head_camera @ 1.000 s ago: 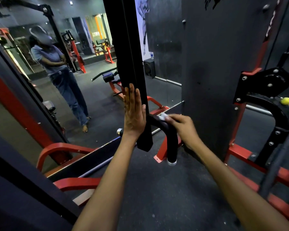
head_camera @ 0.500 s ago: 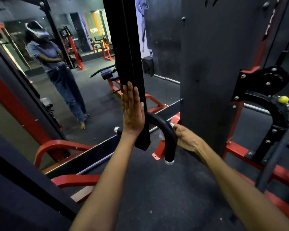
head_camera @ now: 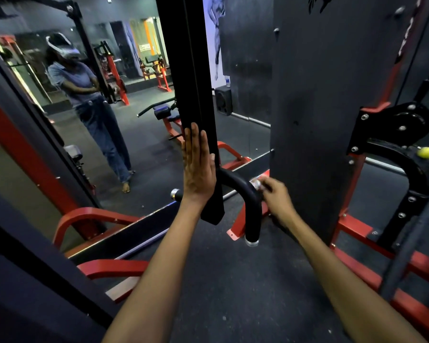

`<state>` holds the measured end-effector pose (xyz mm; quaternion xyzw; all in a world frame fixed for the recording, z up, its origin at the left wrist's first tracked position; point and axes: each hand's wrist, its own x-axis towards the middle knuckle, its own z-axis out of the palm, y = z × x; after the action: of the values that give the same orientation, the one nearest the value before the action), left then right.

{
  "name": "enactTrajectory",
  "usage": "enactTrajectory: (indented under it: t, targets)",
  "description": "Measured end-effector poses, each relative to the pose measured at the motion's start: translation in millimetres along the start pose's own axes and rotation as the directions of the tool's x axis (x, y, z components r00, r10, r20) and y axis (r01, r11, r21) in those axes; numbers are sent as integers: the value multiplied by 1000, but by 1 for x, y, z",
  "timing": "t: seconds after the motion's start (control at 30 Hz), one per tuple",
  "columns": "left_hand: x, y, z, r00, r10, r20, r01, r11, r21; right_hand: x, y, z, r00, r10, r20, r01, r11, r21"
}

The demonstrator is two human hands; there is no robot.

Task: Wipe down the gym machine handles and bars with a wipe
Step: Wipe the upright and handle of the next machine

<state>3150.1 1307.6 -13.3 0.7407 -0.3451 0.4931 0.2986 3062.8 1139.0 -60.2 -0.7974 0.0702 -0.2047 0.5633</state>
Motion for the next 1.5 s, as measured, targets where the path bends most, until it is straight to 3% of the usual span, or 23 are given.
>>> enactTrajectory:
  t: [0.07,0.17,0.27,0.33,0.43,0.5,0.57,0.6,0.77,0.87,0.93,1.03,1.1,1.23,1.37,1.5]
  targets:
    - [0,2,1,1000,-14,-12,13,1000,-11,3,-41,-2,981,-186,-54,190,979,78]
    - [1,4,4,999,-26,-24,26,1000,5,-9,-65,5,866,-498,44,498,855,-145]
    - [-2,3,7,999,-27,-45,28,999,20,-39,-40,9,749,-657,-82,604,729,-323]
    - [-2,4,8,998,-22,-52,23,999,28,-60,-3,8,728,-680,-87,607,699,-379]
    - [0,4,10,998,-31,-49,32,999,27,-85,41,4,798,-601,34,554,710,-435]
    - [-1,4,12,998,-37,-54,39,999,31,-87,38,3,826,-557,-85,489,783,-383]
    - [-1,4,13,998,-38,-52,39,999,23,-74,9,3,800,-534,-273,451,836,-313]
    - [0,4,12,998,-37,-52,38,999,20,-65,-6,4,788,-540,-296,459,835,-303]
    - [-2,1,12,999,-25,-41,25,1000,8,-69,12,20,742,-661,-117,567,710,-418]
    - [0,-1,13,999,-10,-36,10,1000,11,-92,70,18,824,-567,19,514,732,-446]
    - [0,0,14,999,-10,-38,11,1000,16,-97,88,10,902,-431,26,405,824,-395]
    - [-1,-1,16,998,-12,-56,13,1000,13,-84,61,-4,930,-249,-270,206,962,-178]
    - [0,0,17,998,-26,-64,26,1000,0,-60,21,-11,913,-219,-343,219,975,-40]
    - [0,-2,17,998,-20,-67,19,1000,-24,-26,-12,-5,958,-227,-174,248,963,105]
    - [0,-4,17,998,-16,-54,14,999,-32,-47,51,5,993,45,-111,-32,993,110]
    - [-1,-3,18,998,-20,-62,17,999,-41,-40,75,-3,979,152,138,-151,988,-16]
